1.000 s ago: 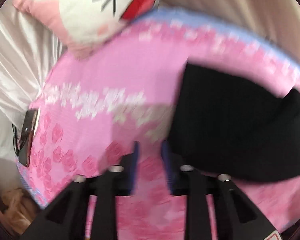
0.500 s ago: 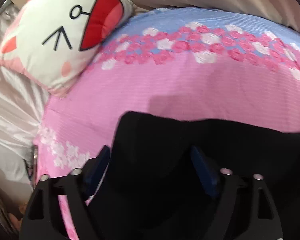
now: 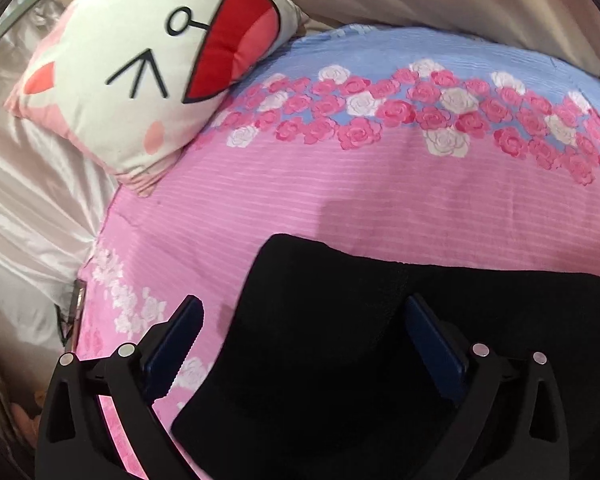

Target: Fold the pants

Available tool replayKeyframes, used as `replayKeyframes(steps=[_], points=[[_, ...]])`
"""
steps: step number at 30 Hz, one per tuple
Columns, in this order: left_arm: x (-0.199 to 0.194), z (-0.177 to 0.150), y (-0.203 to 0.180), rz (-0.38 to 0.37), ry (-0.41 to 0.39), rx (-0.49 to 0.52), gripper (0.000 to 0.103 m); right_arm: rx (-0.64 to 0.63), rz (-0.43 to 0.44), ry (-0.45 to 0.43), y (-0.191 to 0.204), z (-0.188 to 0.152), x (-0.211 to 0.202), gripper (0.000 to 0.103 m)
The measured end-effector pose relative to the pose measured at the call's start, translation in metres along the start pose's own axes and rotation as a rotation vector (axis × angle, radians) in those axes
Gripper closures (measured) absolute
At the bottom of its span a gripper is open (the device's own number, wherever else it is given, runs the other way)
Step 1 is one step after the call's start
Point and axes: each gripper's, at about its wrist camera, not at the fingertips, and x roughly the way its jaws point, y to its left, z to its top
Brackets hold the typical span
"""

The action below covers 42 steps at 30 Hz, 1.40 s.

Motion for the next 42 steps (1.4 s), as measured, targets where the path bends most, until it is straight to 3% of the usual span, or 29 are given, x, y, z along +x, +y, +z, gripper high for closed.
replayKeyframes(steps=[1,2,3,6,9,11,13,17,19,21,25,27,28,31,32,34,35,37,38,39,40,42], points=[[-0.009,-0.001,0.005,0.018,-0.012,-0.019,0.005,-0.009,-0.020,-0.043,-0.006,-0.012,-0.020,0.060],[-0.019,-0.002,0.010,0.027,-0.037,-0.043,0.005,0.000,-0.032,-0.076,-0.015,-0.025,-0.037,0.043],[-0.027,-0.003,0.014,0.033,-0.065,-0.063,0.005,0.019,-0.037,-0.095,-0.024,-0.039,-0.049,0.035],[-0.036,0.001,0.006,0.082,-0.115,-0.062,0.005,0.096,-0.061,-0.061,-0.060,-0.086,-0.073,0.035],[-0.001,0.007,-0.022,0.234,-0.053,0.081,0.005,0.152,-0.106,-0.019,-0.085,-0.126,-0.089,0.035],[0.001,0.010,-0.025,0.288,-0.092,0.085,0.005,0.221,-0.181,-0.007,-0.118,-0.162,-0.110,0.035],[-0.001,0.014,-0.024,0.301,-0.061,0.081,0.005,0.328,-0.262,-0.020,-0.158,-0.190,-0.134,0.035],[-0.036,0.009,-0.013,0.318,-0.072,0.013,0.005,0.718,-0.377,-0.096,-0.279,-0.249,-0.206,0.035],[-0.062,-0.001,-0.014,0.306,-0.099,-0.004,0.005,0.773,-0.427,-0.101,-0.319,-0.259,-0.223,0.034],[-0.086,-0.014,-0.022,0.297,-0.107,-0.012,0.005,0.805,-0.440,-0.106,-0.361,-0.258,-0.232,0.016],[-0.115,-0.038,-0.054,0.202,-0.075,0.012,0.005,0.745,-0.374,-0.080,-0.409,-0.240,-0.206,0.019],[-0.122,-0.052,-0.077,0.156,-0.034,0.047,0.005,0.697,-0.238,0.001,-0.417,-0.225,-0.178,0.095],[-0.122,-0.057,-0.085,0.147,-0.015,0.059,0.005,0.663,-0.222,-0.019,-0.412,-0.214,-0.182,0.095],[-0.121,-0.070,-0.101,0.129,0.050,0.077,0.005,0.398,-0.177,-0.325,-0.375,-0.167,-0.272,0.096],[-0.122,-0.074,-0.104,0.142,0.054,0.078,0.005,0.308,-0.211,-0.365,-0.365,-0.165,-0.292,0.096],[-0.119,-0.086,-0.109,0.173,0.061,0.094,0.005,0.171,-0.287,-0.319,-0.361,-0.175,-0.296,0.096],[-0.116,-0.089,-0.111,0.181,0.073,0.101,0.005,0.140,-0.327,-0.212,-0.373,-0.195,-0.278,0.096],[-0.106,-0.101,-0.112,0.199,0.117,0.104,0.005,0.177,-0.383,-0.014,-0.399,-0.237,-0.240,0.071],[-0.102,-0.107,-0.113,0.202,0.133,0.099,0.005,0.207,-0.420,0.077,-0.411,-0.256,-0.225,0.051],[-0.100,-0.111,-0.112,0.205,0.144,0.097,0.005,0.232,-0.471,0.142,-0.419,-0.273,-0.216,0.053],[-0.099,-0.117,-0.112,0.215,0.159,0.101,0.005,0.272,-0.493,0.153,-0.423,-0.286,-0.217,0.053],[-0.101,-0.122,-0.110,0.230,0.160,0.103,0.005,0.401,-0.445,0.059,-0.425,-0.298,-0.235,0.053]])
